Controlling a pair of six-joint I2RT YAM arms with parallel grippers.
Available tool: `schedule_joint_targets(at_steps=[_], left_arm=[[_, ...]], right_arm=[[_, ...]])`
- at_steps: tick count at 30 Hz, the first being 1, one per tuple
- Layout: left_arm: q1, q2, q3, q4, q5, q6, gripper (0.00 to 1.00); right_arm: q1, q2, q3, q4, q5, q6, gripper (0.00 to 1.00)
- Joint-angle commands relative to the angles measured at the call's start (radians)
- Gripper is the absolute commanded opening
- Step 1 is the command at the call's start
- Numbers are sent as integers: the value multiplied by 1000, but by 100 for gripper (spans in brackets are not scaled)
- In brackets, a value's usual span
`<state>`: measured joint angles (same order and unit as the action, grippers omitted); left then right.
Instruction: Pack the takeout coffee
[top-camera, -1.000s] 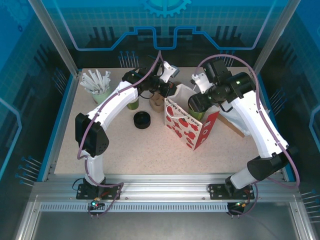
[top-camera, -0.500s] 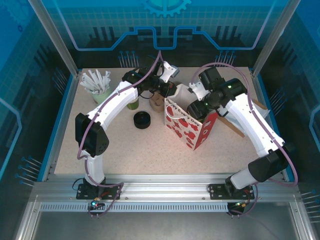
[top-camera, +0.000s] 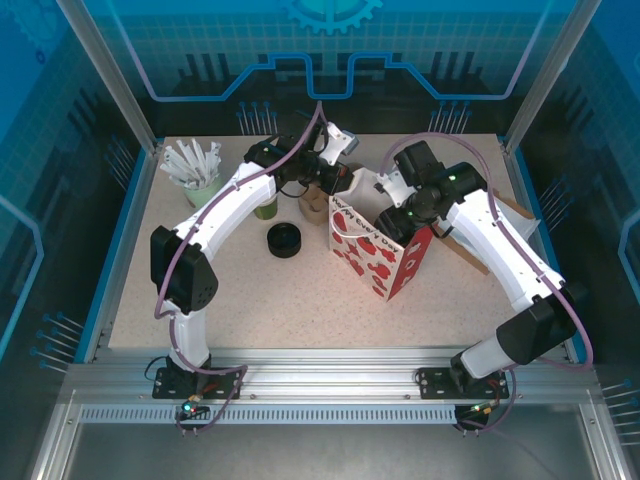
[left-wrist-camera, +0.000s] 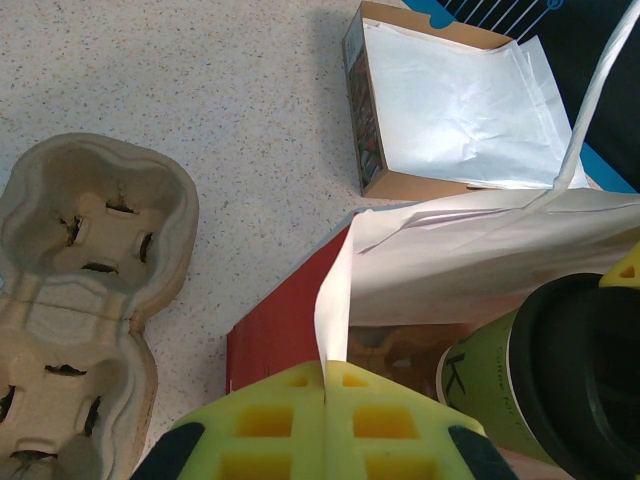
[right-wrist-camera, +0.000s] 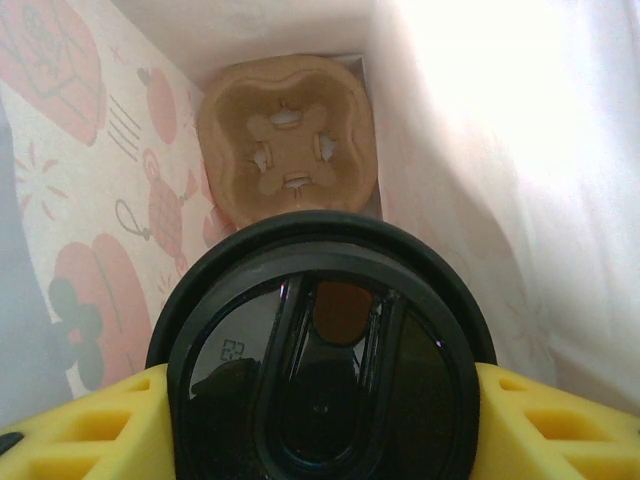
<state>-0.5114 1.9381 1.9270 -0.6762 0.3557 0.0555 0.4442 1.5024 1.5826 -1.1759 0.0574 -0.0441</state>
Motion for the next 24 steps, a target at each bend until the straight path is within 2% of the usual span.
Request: schedule_joint_targets(at_steps=[1,15,24], left_arm=[[5,-2,-13,-68,-8,20,0],[7,-2,-13,-65,-6,21,0],[5,0,-14,-65,-8,23,0]], right_arm=[[-5,-5,-22,15,15,-1,36],[-12,18,-57,13,4,-4,36],[-5,50,-22,-26,-5,8,36]])
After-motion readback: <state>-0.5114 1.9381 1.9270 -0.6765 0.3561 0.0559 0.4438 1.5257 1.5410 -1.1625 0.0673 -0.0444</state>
